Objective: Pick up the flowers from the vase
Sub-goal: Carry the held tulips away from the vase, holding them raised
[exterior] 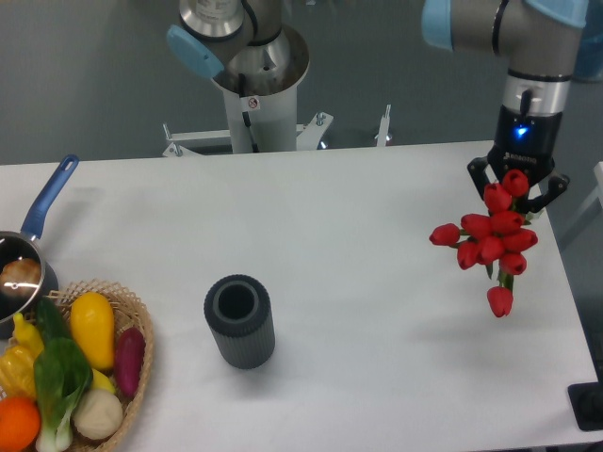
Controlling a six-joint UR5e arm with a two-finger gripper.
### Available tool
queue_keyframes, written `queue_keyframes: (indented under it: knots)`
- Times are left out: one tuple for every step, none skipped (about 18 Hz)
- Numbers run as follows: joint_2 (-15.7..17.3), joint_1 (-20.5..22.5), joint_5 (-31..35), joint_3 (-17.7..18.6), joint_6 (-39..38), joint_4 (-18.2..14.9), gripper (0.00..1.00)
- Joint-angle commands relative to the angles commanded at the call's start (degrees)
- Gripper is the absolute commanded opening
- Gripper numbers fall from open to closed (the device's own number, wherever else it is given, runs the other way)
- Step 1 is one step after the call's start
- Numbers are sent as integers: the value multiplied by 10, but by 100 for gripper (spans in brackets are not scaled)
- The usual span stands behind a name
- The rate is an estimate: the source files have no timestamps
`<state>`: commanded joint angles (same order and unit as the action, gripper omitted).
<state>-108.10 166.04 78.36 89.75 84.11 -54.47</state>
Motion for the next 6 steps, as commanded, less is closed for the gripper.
queue_keyframes:
  knots:
    - [-9, -17, 30, -18, 0, -28, 0]
    - [-18, -29, 55, -35, 0, -52, 0]
    - [-23, -33, 66, -46, 0, -64, 0]
    - [-25, -34, 69, -47, 0, -68, 0]
    - [-26, -35, 71, -47, -1, -67, 0]
    - [-27, -35, 74, -47, -1, -67, 0]
